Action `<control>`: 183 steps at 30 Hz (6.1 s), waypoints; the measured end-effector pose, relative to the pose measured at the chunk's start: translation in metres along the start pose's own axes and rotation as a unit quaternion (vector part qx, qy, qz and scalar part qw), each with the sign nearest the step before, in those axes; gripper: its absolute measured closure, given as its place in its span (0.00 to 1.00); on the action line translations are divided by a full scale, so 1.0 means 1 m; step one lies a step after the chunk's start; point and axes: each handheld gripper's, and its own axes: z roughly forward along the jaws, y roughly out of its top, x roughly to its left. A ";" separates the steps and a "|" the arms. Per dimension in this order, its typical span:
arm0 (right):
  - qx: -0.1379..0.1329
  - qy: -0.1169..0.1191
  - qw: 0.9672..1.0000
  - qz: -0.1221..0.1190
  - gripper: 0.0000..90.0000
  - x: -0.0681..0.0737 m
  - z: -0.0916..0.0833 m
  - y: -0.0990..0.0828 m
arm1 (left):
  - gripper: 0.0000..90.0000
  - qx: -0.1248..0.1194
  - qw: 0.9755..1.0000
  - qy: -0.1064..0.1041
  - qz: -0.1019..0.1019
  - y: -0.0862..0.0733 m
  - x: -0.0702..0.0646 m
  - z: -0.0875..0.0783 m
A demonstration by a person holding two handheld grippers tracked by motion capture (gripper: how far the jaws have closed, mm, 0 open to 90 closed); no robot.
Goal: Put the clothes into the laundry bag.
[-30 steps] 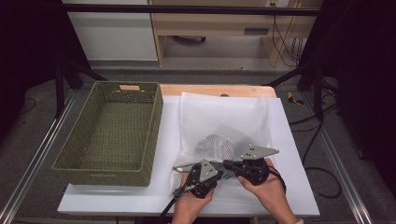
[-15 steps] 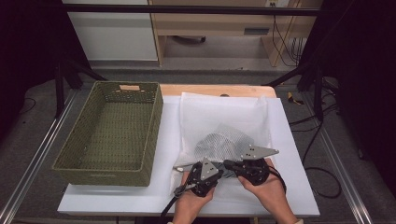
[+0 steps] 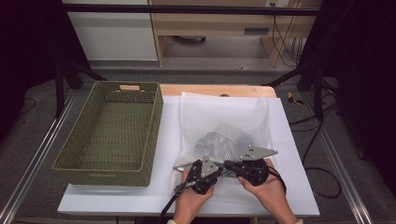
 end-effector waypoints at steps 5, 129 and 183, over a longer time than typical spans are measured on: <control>0.002 -0.003 1.000 0.002 0.99 -0.001 0.000 -0.001 | 1.00 -0.001 1.000 -0.005 -0.005 0.001 -0.001 0.001; 0.013 -0.013 1.000 0.005 0.99 -0.010 0.000 -0.009 | 1.00 0.003 0.998 0.052 -0.021 0.027 0.025 0.047; 0.005 -0.014 1.000 0.008 0.99 -0.009 -0.003 -0.009 | 1.00 -0.032 0.999 0.042 -0.011 0.017 0.016 -0.007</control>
